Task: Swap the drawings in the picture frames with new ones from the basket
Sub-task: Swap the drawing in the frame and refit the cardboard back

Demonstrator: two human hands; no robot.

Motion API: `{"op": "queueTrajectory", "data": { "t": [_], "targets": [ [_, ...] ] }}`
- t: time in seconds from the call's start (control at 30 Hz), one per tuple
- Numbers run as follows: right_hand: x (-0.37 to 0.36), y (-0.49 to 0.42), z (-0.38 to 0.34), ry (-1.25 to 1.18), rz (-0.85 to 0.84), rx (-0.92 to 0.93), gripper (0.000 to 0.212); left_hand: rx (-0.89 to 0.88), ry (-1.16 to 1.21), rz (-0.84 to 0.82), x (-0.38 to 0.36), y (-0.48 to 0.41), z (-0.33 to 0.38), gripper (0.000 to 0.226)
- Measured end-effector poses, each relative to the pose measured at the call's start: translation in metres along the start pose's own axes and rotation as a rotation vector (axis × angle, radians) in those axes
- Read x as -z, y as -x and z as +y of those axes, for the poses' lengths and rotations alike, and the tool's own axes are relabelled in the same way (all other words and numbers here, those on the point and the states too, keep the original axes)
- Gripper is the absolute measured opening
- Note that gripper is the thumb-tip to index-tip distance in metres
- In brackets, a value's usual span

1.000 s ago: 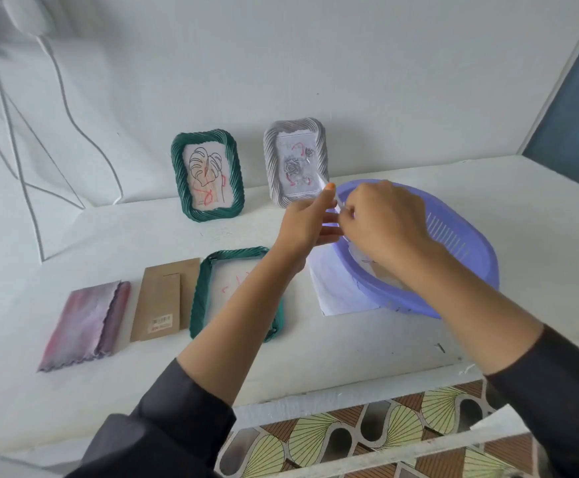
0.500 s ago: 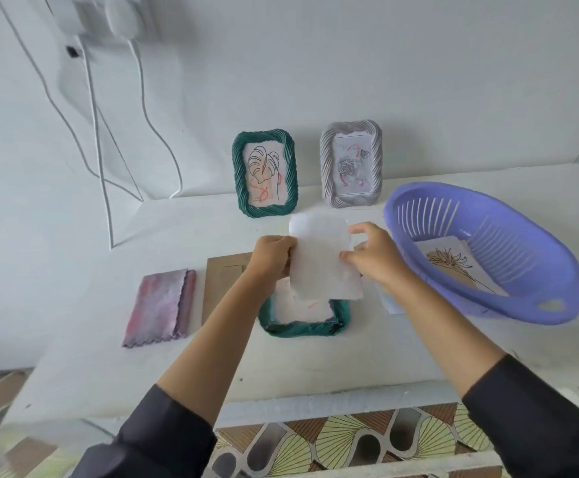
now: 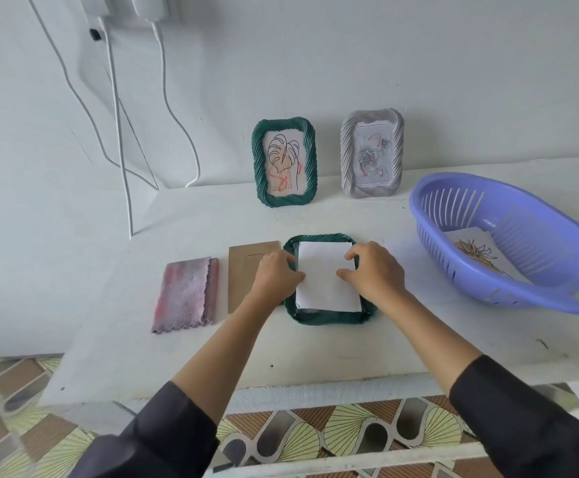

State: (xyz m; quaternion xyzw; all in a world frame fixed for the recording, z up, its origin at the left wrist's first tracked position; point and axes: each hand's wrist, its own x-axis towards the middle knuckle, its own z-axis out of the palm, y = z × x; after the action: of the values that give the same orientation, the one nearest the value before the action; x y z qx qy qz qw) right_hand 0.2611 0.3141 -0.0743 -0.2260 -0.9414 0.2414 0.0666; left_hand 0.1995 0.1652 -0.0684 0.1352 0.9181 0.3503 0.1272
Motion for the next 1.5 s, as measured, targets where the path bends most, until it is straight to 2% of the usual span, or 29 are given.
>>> {"op": "queueTrajectory", "data": {
  "t": [0.07,0.17,0.37,0.53,0.63,0.7,0.77,0.83,0.9,1.0,1.07,1.17,1.3,1.5],
  "targets": [
    [0.003,-0.004,0.008,-0.008,-0.003,-0.002,0.036,0.002,-0.022,-0.028,0.001,-0.001,0.000,0.032],
    [0.005,-0.010,0.022,-0.066,-0.077,0.021,0.038,-0.003,-0.030,-0.056,0.000,-0.004,-0.001,0.015],
    [0.000,-0.008,0.031,-0.106,-0.130,0.087,0.039,-0.017,-0.065,-0.090,-0.003,-0.008,-0.003,0.018],
    [-0.002,-0.009,0.033,-0.116,-0.126,0.095,0.039,-0.002,-0.103,-0.090,-0.002,-0.009,-0.002,0.052],
    [-0.003,-0.011,0.035,-0.121,-0.125,0.100,0.039,0.002,-0.104,-0.114,0.000,-0.009,0.000,0.049],
    [-0.004,-0.012,0.036,-0.122,-0.127,0.104,0.039,-0.014,-0.114,-0.117,0.002,-0.008,0.003,0.027],
    [-0.005,-0.012,0.037,-0.132,-0.130,0.107,0.039,-0.017,-0.097,-0.015,0.005,-0.009,0.003,0.007],
    [-0.005,-0.012,0.039,-0.150,-0.136,0.106,0.039,0.036,-0.016,0.172,0.012,-0.010,-0.001,0.016],
    [-0.004,-0.013,0.040,-0.167,-0.145,0.103,0.039,0.142,-0.038,0.309,0.020,-0.014,-0.010,0.026],
    [-0.004,-0.014,0.041,-0.167,-0.158,0.109,0.040,0.296,-0.222,0.200,0.024,-0.017,-0.025,0.038],
    [-0.005,-0.014,0.042,-0.156,-0.168,0.115,0.041,0.342,-0.272,0.112,0.021,-0.014,-0.026,0.048],
    [-0.005,-0.015,0.044,-0.152,-0.181,0.117,0.040,0.362,-0.330,0.073,0.016,-0.009,-0.023,0.061],
    [-0.005,-0.016,0.045,-0.155,-0.203,0.127,0.040,0.413,-0.410,0.052,0.013,-0.007,-0.022,0.059],
    [-0.005,-0.018,0.045,-0.152,-0.210,0.130,0.041,0.447,-0.356,0.059,0.013,-0.012,-0.019,0.055]
  ]
}}
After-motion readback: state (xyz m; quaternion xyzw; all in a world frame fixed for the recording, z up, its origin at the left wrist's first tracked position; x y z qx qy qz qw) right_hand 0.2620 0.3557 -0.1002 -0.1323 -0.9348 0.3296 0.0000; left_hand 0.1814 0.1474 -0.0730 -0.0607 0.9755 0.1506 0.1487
